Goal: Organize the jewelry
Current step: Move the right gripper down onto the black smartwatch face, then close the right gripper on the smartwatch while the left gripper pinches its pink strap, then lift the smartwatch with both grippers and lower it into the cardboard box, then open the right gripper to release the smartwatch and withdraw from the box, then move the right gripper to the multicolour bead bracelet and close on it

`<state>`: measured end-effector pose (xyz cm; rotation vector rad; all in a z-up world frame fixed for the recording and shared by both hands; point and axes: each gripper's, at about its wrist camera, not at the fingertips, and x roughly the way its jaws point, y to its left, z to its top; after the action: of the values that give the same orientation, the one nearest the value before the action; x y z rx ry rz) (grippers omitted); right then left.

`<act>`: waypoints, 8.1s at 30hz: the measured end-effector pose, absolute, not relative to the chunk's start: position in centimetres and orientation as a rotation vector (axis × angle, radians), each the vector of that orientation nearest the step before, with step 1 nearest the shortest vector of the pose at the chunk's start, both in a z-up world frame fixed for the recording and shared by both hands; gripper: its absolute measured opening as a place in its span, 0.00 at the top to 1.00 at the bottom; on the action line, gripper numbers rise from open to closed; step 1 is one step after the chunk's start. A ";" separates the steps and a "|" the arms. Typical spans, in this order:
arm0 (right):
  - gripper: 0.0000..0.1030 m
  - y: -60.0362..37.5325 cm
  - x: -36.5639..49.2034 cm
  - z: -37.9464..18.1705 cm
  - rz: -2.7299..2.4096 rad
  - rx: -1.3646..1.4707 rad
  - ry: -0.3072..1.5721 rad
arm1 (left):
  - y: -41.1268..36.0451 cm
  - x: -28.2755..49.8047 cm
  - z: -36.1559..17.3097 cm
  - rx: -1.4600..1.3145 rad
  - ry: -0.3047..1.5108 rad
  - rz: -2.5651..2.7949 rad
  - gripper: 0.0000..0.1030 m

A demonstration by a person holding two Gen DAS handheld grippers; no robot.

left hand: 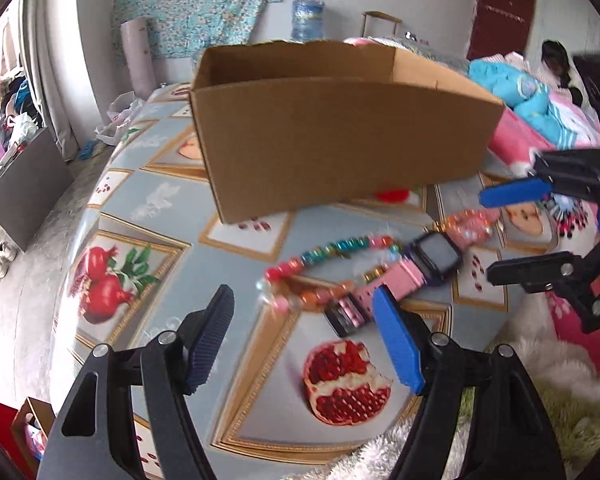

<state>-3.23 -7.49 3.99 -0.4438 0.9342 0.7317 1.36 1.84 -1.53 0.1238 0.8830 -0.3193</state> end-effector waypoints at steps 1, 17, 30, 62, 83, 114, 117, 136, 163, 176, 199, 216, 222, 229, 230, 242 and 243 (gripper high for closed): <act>0.42 -6.6 -3.3 3.4 0.755 -0.514 0.935 | 1.6 1.2 -1.8 0.126 0.890 -0.324 0.32; 0.53 -6.0 1.6 -0.7 0.928 -0.733 1.055 | -0.2 0.6 -1.8 0.214 0.892 -0.381 0.37; 0.54 -11.0 8.6 -0.6 1.150 -0.419 1.192 | -6.1 0.3 -3.6 0.587 0.842 -0.459 0.49; 0.55 -17.7 1.7 2.3 0.825 -0.639 0.815 | -6.6 4.3 -2.2 0.558 0.880 -0.468 0.93; 0.88 -16.3 -1.5 1.6 0.530 -0.530 0.592 | -6.7 2.7 2.8 0.570 0.755 -0.458 0.94; 0.89 -14.4 18.0 12.0 0.617 -0.523 0.687 | -1.8 19.6 13.0 0.247 0.735 -0.465 0.94; 0.89 -13.9 22.8 9.0 0.693 -0.512 0.912 | -1.2 24.6 9.2 0.178 0.921 -0.488 0.94; 0.69 -12.0 33.9 0.2 0.681 -0.581 1.288 | 1.9 25.8 9.3 0.180 0.912 -0.365 0.42; 0.59 -10.6 30.1 -0.6 0.539 -0.173 1.344 | 8.3 19.1 4.5 -0.207 0.917 -0.280 0.23; 0.18 -27.7 18.5 7.8 0.189 0.320 0.928 | 6.6 18.6 2.0 -0.394 1.047 -0.397 0.19; 0.17 -31.2 15.7 5.7 0.211 0.549 0.959 | 4.8 15.3 3.4 -0.333 0.956 -0.331 0.13; 0.08 -23.7 3.2 12.8 -0.208 -0.202 0.559 | 10.9 6.6 3.6 -0.396 0.806 -0.247 0.05; 0.08 -20.7 2.0 11.6 0.141 -0.076 0.524 | 12.2 4.4 3.3 -0.465 0.759 -0.261 0.05; 0.08 -16.0 4.2 6.3 0.318 -0.024 0.752 | 10.7 4.5 0.8 -0.231 0.836 -0.138 0.05; 0.08 -15.4 4.4 5.9 0.323 -0.021 0.778 | 10.6 4.5 0.3 -0.213 0.848 -0.137 0.05; 0.47 -11.8 6.6 0.9 0.386 0.043 1.056 | 9.5 5.3 -2.2 -0.133 0.902 -0.246 0.06; 0.51 -11.7 6.7 0.7 0.387 0.041 1.065 | 9.4 5.3 -2.2 -0.130 0.898 -0.252 0.06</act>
<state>6.65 -11.66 0.74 0.0407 1.0646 0.3874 5.27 9.38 -2.18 -0.1296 0.8983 -0.2517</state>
